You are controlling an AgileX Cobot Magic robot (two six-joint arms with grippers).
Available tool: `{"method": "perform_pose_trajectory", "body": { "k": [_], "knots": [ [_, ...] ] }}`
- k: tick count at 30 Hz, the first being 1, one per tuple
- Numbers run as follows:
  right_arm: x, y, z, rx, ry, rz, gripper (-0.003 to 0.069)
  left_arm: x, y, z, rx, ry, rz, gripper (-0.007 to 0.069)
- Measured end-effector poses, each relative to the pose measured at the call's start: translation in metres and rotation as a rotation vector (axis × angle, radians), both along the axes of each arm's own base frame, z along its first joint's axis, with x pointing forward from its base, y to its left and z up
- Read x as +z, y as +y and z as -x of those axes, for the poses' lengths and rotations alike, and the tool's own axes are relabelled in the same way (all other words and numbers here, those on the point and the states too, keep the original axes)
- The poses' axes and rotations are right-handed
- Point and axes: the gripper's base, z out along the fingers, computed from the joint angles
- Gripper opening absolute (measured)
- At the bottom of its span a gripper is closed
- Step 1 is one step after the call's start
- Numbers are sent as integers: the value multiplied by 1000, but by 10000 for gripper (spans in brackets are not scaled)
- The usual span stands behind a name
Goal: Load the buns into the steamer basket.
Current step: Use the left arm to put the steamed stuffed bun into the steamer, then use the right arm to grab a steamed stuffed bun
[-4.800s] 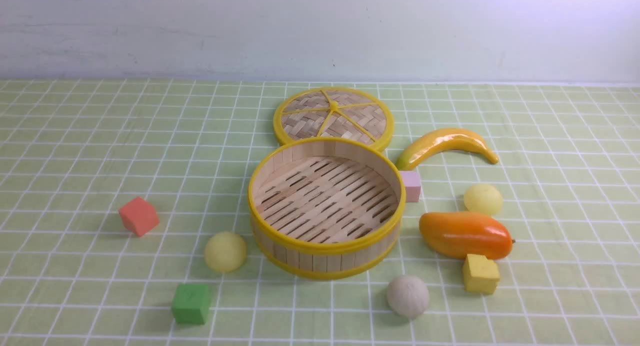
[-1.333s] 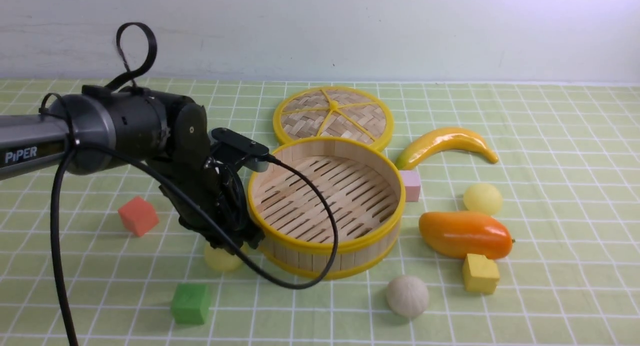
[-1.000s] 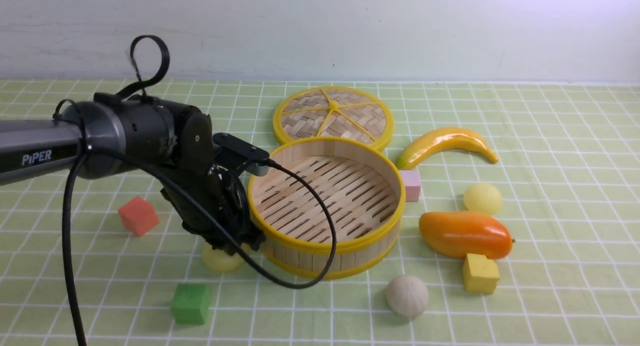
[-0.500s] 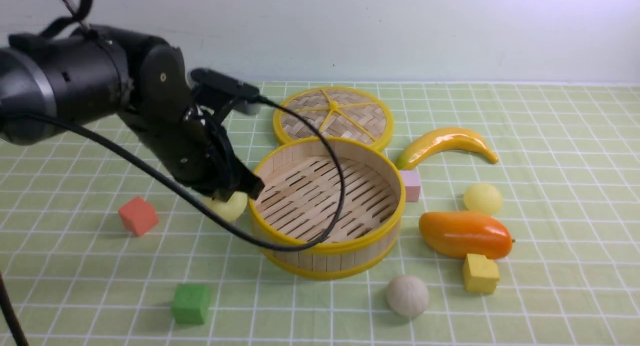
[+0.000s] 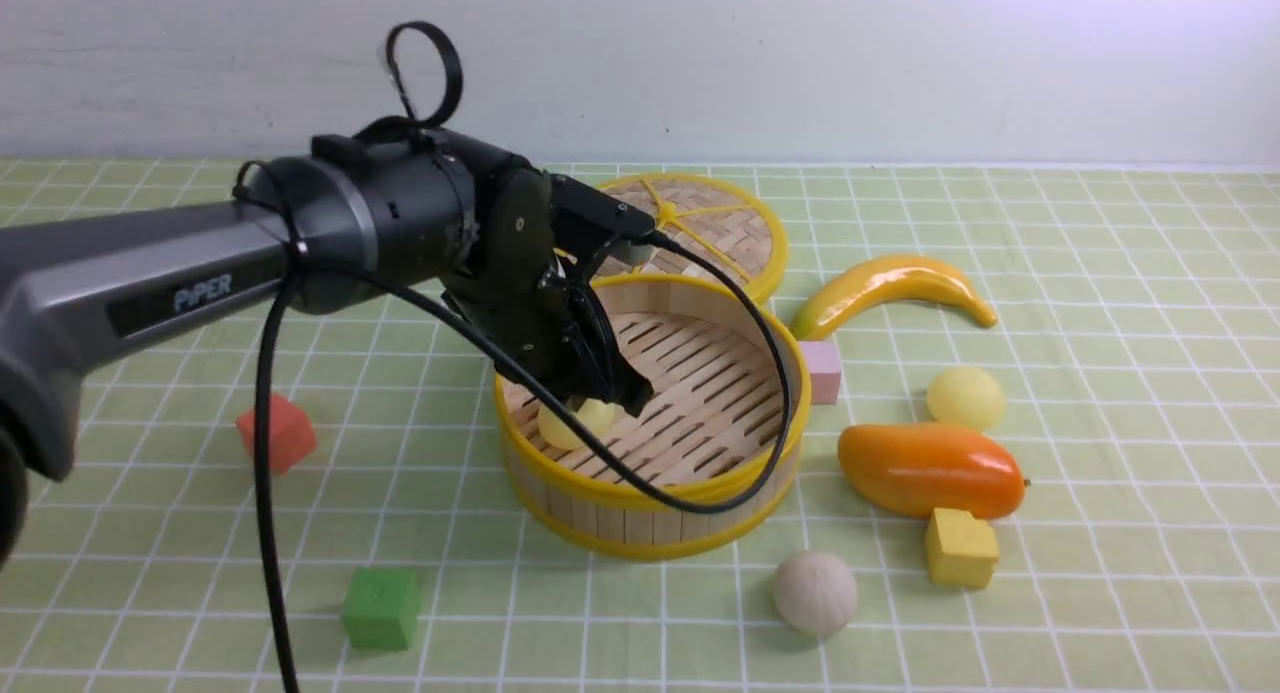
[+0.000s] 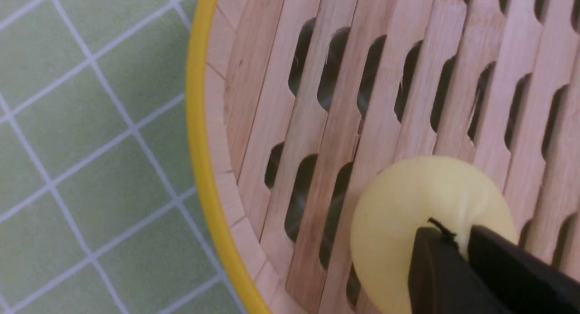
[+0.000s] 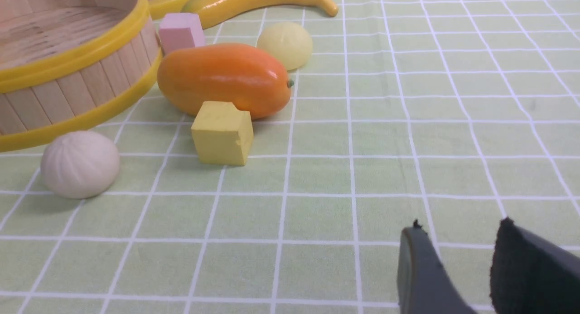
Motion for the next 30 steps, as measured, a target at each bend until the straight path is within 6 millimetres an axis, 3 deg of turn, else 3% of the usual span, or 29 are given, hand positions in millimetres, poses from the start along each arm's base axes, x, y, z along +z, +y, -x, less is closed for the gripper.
{"method": "perform_pose_trajectory", "body": {
  "k": [6, 8, 9, 11, 12, 14, 15, 16, 17, 18, 20, 21, 22, 26, 28, 30],
  "knots": [
    [0, 0, 0, 0, 0, 0, 241, 12, 1, 0, 56, 31, 10, 347],
    [0, 0, 0, 0, 0, 0, 241, 22, 4, 5, 90, 46, 22, 372],
    [0, 0, 0, 0, 0, 0, 241, 39, 7, 12, 128, 46, 44, 373],
    [0, 0, 0, 0, 0, 0, 241, 76, 16, 29, 165, 4, 111, 302],
    [0, 0, 0, 0, 0, 0, 241, 85, 19, 36, 170, -6, 131, 258],
    [0, 0, 0, 0, 0, 0, 241, 118, 32, 68, 169, -76, 211, 123],
    [0, 0, 0, 0, 0, 0, 241, 129, 39, 85, 163, -110, 249, 55],
    [0, 0, 0, 0, 0, 0, 241, 135, 40, 87, 160, -129, 261, 43],
    [0, 0, 0, 0, 0, 0, 241, 141, 51, 117, 147, -175, 315, -14],
    [0, 0, 0, 0, 0, 0, 241, 149, 58, 135, 136, -223, 363, -13],
    [0, 0, 0, 0, 0, 0, 241, 147, 72, 171, 127, -282, 452, -13],
    [0, 0, 0, 0, 0, 0, 241, 141, 73, 175, 130, -271, 455, -13],
    [0, 0, 0, 0, 0, 0, 241, 137, 88, 203, 134, -334, 544, -13],
    [0, 0, 0, 0, 0, 0, 241, 102, 122, 259, 177, -459, 726, -13],
    [0, 0, 0, 0, 0, 0, 241, 98, 130, 271, 180, -517, 774, -13],
    [0, 0, 0, 0, 0, 0, 241, 77, 149, 297, 184, -628, 852, -13]
  ]
}}
